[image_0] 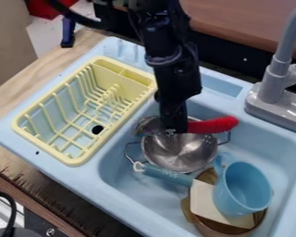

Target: Lift the spoon and move it into the bowl

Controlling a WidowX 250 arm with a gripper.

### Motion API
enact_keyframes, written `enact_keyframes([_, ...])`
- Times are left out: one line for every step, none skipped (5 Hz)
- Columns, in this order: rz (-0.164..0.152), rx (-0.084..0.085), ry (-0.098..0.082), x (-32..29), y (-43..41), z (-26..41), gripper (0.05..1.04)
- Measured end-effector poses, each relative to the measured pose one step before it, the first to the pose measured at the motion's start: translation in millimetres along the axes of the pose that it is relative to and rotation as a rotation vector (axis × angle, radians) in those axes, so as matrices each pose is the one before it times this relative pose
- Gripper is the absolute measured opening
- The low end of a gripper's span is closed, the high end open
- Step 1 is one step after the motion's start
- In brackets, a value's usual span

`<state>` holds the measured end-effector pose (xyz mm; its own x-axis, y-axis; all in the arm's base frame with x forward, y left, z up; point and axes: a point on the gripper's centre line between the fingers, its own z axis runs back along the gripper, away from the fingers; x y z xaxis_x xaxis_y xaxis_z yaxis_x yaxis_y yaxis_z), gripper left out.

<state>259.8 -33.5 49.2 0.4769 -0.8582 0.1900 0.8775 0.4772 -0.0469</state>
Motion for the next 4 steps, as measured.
enact_keyframes([0.0053, -0.0047, -0.0086, 1.36, -0.31, -1.15, 0.077])
enact_keyframes([0.0011, 0.0057, 0.0011, -0.40, 1.56, -2.60, 0.096])
enact_keyframes([0.0103, -0.0107, 0.0065, -0.85, -1.36, -0.10, 0.260])
enact_keyframes([0.0039, -0.0165, 0.0050, -2.11, -1.84, 0.33, 0.523])
